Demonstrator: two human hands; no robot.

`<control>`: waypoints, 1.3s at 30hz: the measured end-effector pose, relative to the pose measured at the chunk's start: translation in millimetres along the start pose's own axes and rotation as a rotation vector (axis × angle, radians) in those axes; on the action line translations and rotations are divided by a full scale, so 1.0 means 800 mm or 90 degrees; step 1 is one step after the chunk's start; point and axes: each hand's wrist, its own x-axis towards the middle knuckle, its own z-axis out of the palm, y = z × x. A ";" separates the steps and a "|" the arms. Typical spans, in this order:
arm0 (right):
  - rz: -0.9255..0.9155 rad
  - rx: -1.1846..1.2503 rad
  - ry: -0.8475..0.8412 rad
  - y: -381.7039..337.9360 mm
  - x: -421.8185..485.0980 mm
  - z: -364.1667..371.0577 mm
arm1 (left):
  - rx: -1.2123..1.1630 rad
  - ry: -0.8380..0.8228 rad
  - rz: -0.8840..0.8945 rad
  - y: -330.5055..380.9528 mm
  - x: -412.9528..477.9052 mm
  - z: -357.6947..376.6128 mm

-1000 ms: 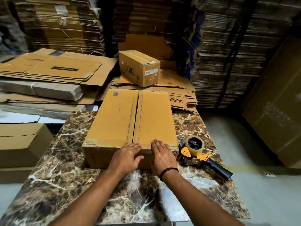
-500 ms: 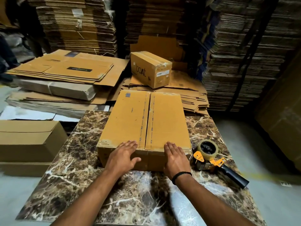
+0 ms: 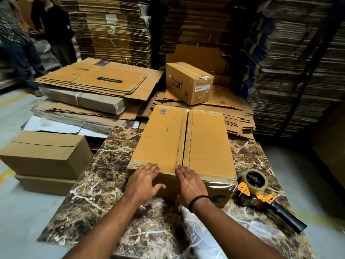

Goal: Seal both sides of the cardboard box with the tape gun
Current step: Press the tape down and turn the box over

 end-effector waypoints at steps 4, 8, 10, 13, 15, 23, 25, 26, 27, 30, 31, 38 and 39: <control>0.005 0.002 0.002 -0.003 0.000 -0.002 | -0.002 -0.007 -0.026 -0.015 0.001 -0.008; 0.008 0.009 0.007 -0.002 -0.002 -0.004 | 0.007 0.005 -0.066 -0.027 0.001 -0.012; 0.011 0.014 0.013 -0.003 -0.002 -0.003 | -0.029 0.023 -0.122 -0.039 -0.001 -0.014; 0.025 0.017 0.011 -0.008 -0.001 -0.006 | -0.079 -0.017 -0.127 -0.051 -0.002 -0.014; 0.024 -0.011 0.023 -0.015 0.004 -0.011 | -0.173 -0.006 -0.134 -0.055 -0.002 -0.013; -0.064 -0.040 -0.027 -0.041 0.035 -0.001 | -0.896 0.214 -0.429 -0.066 -0.013 0.011; -0.062 -0.045 -0.029 -0.038 0.036 0.003 | -0.946 0.206 -0.410 -0.065 -0.018 0.022; -0.065 -0.045 -0.028 -0.037 0.036 0.003 | -0.961 0.216 -0.394 -0.064 -0.021 0.024; -0.068 -0.046 -0.024 -0.037 0.036 0.003 | -0.971 0.227 -0.387 -0.066 -0.023 0.027; -0.070 -0.038 -0.014 -0.038 0.036 0.005 | -0.895 0.206 -0.435 -0.068 -0.028 0.048; -0.067 -0.039 -0.011 -0.039 0.035 0.006 | -0.818 0.180 -0.458 -0.062 -0.033 0.056; -0.060 -0.039 0.005 -0.039 0.034 0.012 | -0.296 0.046 -0.406 0.000 -0.028 0.084; -0.061 -0.033 0.005 -0.039 0.034 0.012 | -0.231 0.037 -0.427 -0.001 -0.024 0.084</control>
